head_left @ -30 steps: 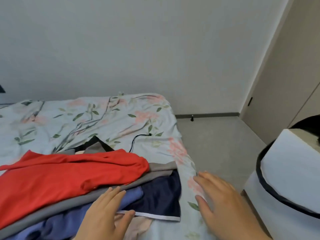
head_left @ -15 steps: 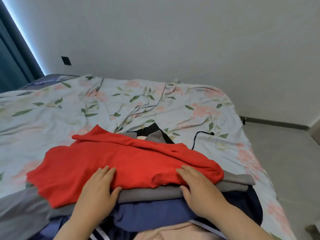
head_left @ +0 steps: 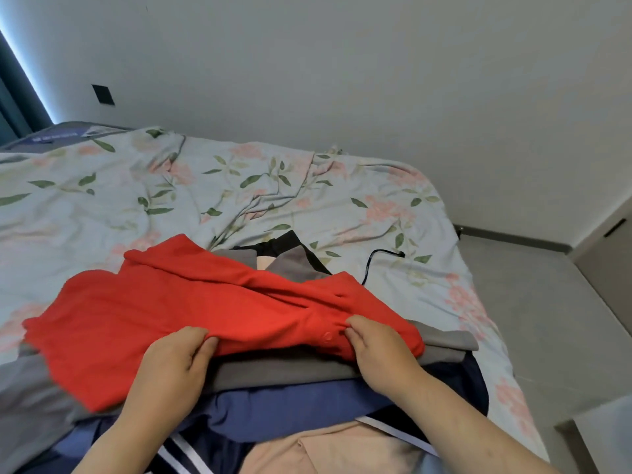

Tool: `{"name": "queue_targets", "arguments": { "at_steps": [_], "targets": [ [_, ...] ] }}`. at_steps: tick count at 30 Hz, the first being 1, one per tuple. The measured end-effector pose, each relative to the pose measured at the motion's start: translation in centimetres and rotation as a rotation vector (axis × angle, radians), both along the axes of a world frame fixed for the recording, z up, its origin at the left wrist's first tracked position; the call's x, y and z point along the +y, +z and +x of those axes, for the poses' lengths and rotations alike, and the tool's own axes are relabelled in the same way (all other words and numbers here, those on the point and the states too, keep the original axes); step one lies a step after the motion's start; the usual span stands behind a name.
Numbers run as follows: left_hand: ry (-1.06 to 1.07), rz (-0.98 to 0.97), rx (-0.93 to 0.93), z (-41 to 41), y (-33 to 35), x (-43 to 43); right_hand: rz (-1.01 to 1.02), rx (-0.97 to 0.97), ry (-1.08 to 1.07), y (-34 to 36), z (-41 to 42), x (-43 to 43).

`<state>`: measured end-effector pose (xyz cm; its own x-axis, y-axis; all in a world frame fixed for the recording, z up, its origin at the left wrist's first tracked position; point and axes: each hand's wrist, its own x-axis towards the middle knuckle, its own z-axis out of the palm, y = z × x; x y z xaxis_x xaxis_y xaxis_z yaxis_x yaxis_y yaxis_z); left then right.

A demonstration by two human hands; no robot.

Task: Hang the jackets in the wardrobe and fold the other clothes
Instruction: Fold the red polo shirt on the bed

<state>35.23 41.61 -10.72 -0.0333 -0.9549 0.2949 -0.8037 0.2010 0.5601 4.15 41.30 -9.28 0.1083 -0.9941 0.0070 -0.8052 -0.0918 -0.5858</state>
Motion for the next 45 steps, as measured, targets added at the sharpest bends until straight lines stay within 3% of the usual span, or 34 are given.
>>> {"name": "queue_targets", "arguments": {
  "at_steps": [5, 11, 13, 16, 18, 23, 25, 28, 30, 32, 40, 45],
  "targets": [
    [-0.136, 0.027, 0.000, -1.9, 1.9, 3.1, 0.084, -0.087, -0.023, 1.2, -0.8, 3.9],
    [-0.458, 0.034, -0.299, -4.9, 1.3, 9.2, 0.226, 0.207, 0.064, 0.6, -4.1, 10.8],
    [-0.498, 0.168, -0.393, -6.2, 0.6, 11.0, 0.318, 0.300, 0.095, 0.0, -5.3, 13.1],
    [-0.617, 0.458, -0.332, -7.6, -0.5, 13.2, 0.463, 0.328, 0.119, -0.6, -6.6, 16.0],
    [-0.643, 0.498, -0.230, -8.4, -0.6, 13.5, 0.455, 0.232, 0.046, -1.3, -7.4, 17.5],
    [-0.674, 0.195, -0.160, -12.5, -1.1, 10.5, 0.141, 0.088, -0.407, -2.7, -9.5, 19.8],
    [-0.708, 0.181, -0.243, -15.6, -1.4, 9.6, 0.189, 0.199, -0.485, -3.0, -10.5, 20.3],
    [-0.678, 0.212, -0.539, -19.7, -2.3, 9.3, 0.311, 0.255, -0.524, -3.4, -11.9, 20.9],
    [-0.636, 0.252, -0.646, -21.3, -2.8, 9.2, 0.387, 0.187, -0.543, -3.7, -12.6, 21.2],
    [-0.605, 0.292, -0.641, -21.7, -3.4, 8.8, 0.430, 0.050, -0.543, -3.7, -12.9, 21.5],
    [-0.547, 0.460, -0.338, -21.2, -3.1, 7.4, 0.232, -0.404, -0.666, -3.4, -13.5, 21.8],
    [-0.494, 0.568, -0.282, -21.1, -1.7, 7.3, 0.115, -0.675, -0.793, -3.4, -14.2, 22.7]
  ]
}}
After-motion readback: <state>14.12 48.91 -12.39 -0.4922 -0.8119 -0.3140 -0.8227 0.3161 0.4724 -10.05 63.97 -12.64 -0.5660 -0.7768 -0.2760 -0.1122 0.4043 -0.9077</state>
